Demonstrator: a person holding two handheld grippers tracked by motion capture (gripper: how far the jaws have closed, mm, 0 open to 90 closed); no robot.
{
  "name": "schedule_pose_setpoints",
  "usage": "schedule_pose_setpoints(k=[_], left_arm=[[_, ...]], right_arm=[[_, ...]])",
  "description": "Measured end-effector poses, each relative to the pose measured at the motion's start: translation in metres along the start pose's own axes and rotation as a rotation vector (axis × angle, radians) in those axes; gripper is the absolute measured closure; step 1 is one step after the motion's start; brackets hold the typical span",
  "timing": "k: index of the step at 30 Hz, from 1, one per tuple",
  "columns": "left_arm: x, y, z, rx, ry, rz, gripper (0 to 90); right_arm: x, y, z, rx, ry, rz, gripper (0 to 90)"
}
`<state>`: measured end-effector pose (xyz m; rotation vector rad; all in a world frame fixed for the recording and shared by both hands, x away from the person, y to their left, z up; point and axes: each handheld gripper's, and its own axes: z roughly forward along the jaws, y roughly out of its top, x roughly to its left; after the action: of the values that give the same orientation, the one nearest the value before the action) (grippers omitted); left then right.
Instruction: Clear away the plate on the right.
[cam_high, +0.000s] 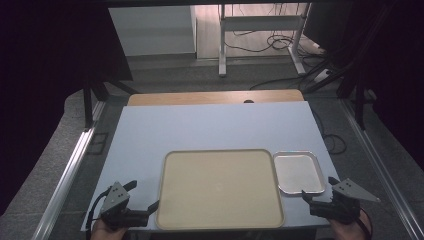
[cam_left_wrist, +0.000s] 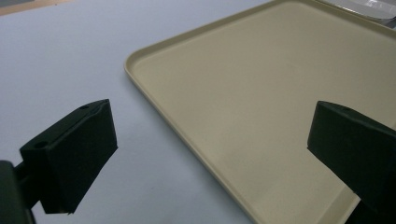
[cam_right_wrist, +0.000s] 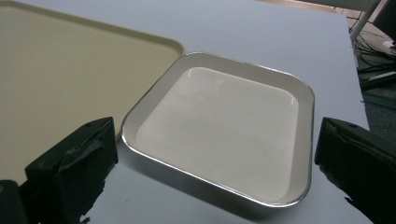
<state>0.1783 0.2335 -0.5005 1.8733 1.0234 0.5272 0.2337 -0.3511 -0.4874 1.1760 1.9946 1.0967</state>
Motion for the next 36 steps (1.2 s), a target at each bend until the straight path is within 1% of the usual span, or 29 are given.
schedule_pose_setpoints(k=[5,8,9,18,19,23,24,26,30,31,36], left_arm=[[0.0,0.0,0.0,0.0,0.001,-0.002,1.1],[0.0,0.0,0.0,0.001,0.001,-0.001,1.1],[0.0,0.0,0.0,0.001,0.002,0.0,1.1],[0.0,0.0,0.0,0.003,0.002,0.002,1.1],[0.0,0.0,0.0,0.003,0.002,0.002,1.1],[0.0,0.0,0.001,0.004,0.003,0.003,1.1],[0.0,0.0,0.001,0.004,0.003,0.003,1.1],[0.0,0.0,0.001,0.004,0.003,0.004,1.1],[0.0,0.0,0.001,0.005,0.003,0.004,1.1],[0.0,0.0,0.001,0.005,0.003,0.005,1.1],[0.0,0.0,0.001,0.005,0.002,0.007,1.1]], right_arm=[[-0.005,0.0,0.005,0.001,-0.006,0.018,0.0],[-0.007,0.001,0.007,0.0,-0.006,0.021,0.0],[-0.008,0.0,0.009,0.0,-0.007,0.035,0.0],[-0.016,0.001,0.016,0.006,-0.021,0.047,2.4],[-0.018,0.002,0.018,0.017,-0.025,0.053,3.4],[-0.023,0.002,0.021,0.021,-0.018,0.083,4.0],[-0.023,0.002,0.021,0.021,-0.018,0.083,4.0],[-0.027,0.002,0.024,0.025,-0.011,0.105,4.0],[-0.029,0.002,0.028,0.038,-0.009,0.113,3.3],[-0.031,0.002,0.031,0.055,-0.019,0.119,2.2],[-0.035,0.003,0.036,0.081,-0.04,0.127,0.0]])
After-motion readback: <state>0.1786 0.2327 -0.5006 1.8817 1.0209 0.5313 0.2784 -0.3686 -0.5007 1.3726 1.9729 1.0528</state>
